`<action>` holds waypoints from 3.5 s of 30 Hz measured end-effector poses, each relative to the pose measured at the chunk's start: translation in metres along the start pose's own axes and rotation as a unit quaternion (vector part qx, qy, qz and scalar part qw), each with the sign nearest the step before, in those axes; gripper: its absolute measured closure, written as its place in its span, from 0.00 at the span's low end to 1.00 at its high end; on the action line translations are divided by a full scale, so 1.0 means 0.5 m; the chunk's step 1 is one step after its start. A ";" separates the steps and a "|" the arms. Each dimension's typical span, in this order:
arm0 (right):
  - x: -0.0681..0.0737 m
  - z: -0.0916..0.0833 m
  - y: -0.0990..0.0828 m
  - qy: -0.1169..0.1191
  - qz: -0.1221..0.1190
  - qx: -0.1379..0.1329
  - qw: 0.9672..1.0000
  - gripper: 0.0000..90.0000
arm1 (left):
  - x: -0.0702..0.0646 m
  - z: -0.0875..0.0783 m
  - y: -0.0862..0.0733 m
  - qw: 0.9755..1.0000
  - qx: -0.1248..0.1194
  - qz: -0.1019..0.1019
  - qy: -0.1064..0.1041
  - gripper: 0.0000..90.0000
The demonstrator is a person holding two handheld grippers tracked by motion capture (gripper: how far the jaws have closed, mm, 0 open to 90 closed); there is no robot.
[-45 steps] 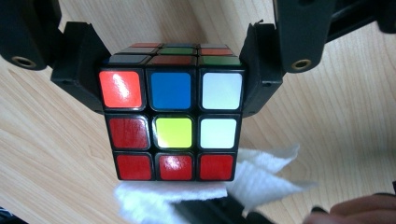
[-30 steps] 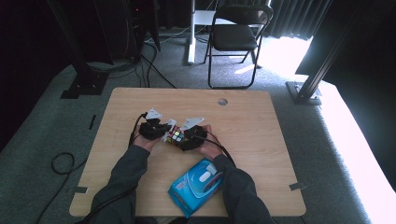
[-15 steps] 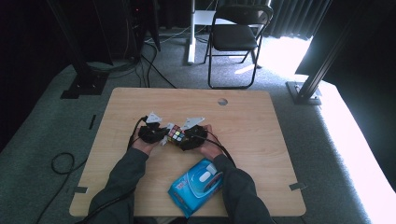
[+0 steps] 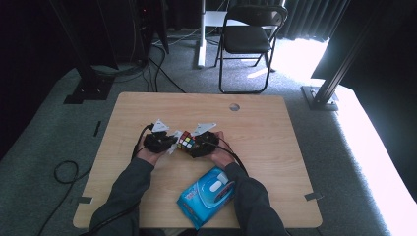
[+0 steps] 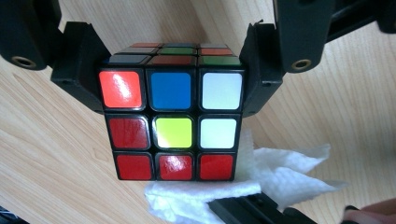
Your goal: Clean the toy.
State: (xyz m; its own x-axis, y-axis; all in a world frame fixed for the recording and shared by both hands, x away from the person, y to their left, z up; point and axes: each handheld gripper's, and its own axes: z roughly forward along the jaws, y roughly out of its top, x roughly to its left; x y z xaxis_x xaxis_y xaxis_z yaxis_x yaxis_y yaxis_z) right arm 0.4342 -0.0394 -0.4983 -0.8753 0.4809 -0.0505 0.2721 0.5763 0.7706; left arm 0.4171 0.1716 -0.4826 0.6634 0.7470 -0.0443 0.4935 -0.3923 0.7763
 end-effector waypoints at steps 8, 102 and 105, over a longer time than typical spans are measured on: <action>0.004 0.003 0.001 0.014 -0.013 0.005 1.000 0.38 | 0.001 0.011 0.012 1.000 -0.007 -0.007 0.005 0.96; -0.014 -0.034 0.013 -0.003 0.034 -0.055 0.998 0.38 | -0.015 0.049 -0.064 1.000 -0.019 -0.020 -0.012 0.95; -0.012 -0.032 0.013 0.001 0.032 -0.055 0.998 0.38 | 0.003 0.044 -0.070 0.999 -0.026 -0.041 -0.005 0.95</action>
State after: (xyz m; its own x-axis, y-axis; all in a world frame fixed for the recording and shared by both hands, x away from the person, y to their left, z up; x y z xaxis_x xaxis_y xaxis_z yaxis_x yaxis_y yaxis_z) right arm 0.4350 -0.0494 -0.4829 -0.8581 0.5134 0.0026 0.2828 0.4683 0.8371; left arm 0.4132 0.1749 -0.5235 0.6273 0.7703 -0.1143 0.5163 -0.3014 0.8016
